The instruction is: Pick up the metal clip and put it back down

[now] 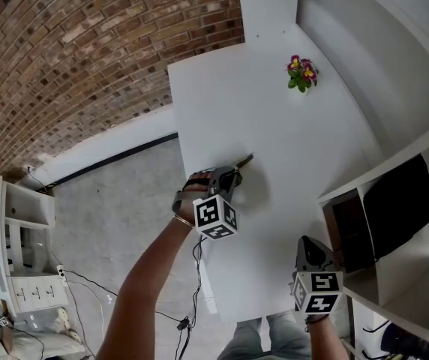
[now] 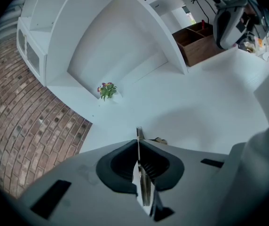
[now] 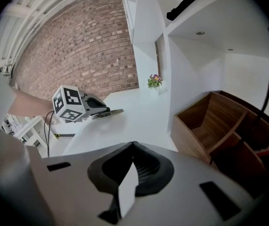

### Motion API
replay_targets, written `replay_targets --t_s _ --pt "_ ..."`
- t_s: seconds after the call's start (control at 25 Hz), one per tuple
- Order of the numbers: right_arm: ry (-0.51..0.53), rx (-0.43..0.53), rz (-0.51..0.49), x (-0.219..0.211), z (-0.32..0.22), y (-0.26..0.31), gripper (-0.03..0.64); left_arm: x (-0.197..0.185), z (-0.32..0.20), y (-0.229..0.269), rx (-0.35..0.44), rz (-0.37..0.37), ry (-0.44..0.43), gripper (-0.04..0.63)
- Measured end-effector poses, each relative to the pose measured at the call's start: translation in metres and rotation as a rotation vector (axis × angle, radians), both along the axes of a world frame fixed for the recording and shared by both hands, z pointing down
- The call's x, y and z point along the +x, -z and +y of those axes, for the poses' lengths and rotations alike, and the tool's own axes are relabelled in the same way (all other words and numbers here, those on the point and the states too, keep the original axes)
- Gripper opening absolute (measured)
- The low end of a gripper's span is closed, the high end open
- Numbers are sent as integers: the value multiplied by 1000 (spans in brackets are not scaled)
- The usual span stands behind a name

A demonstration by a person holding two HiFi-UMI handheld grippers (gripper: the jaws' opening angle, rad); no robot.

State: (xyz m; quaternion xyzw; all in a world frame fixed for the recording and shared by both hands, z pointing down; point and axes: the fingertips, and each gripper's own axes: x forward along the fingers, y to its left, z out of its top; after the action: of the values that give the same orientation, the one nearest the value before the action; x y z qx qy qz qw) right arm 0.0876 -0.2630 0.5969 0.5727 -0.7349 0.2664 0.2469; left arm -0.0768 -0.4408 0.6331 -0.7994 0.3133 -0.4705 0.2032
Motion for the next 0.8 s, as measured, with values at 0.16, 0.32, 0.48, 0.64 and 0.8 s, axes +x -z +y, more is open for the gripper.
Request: replay_targets --t_s 0.16,0.32,0.48,0.64,0.8 --pt "2 -2 1 -2 -1 1 2 -1 3 -1 -46 16 0 18" --pt "-1 -4 0 0 -2 0 2 4 8 -6 -111 44 -11 29" --pt "-5 -5 1 1 -1 0 2 5 12 -8 -177 82 -12 43" --pt "-8 -7 4 5 -2 -1 2 8 17 -14 -244 98 -17 61" --pt "-13 -4 7 8 -1 0 2 10 19 -17 -281 132 -5 74"
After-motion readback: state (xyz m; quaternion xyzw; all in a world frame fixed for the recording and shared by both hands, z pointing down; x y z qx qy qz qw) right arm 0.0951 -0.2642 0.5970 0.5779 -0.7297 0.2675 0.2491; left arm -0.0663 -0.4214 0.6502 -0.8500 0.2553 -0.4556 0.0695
